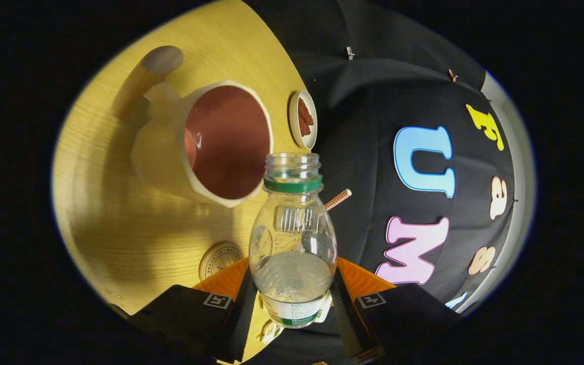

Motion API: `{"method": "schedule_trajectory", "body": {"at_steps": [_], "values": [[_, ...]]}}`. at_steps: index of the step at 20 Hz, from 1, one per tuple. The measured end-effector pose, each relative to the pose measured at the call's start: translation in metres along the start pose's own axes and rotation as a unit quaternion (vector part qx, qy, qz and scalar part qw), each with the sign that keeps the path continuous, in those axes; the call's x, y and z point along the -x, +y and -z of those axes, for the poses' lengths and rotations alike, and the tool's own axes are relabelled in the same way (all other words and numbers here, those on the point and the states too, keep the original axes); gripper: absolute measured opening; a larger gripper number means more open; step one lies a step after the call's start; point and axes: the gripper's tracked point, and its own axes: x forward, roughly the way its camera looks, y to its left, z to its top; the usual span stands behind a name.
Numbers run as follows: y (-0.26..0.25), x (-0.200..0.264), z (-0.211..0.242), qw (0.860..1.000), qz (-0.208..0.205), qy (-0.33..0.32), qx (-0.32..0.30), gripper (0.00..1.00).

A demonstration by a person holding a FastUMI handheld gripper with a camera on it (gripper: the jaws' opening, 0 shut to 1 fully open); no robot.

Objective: Take the bottle from table, then pour the juice into the cup, finally place the bottle on the coaster

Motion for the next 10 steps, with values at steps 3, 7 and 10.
{"method": "schedule_trajectory", "body": {"at_steps": [3, 7, 10], "values": [[-0.0010, -0.0006, -0.0013, 1.000, 0.001, -0.004, 0.021, 0.74], [-0.0008, -0.0003, -0.0072, 0.998, 0.001, -0.015, 0.053, 0.74], [-0.0030, -0.0024, -0.0075, 0.997, 0.004, -0.021, 0.080, 0.74]]}}
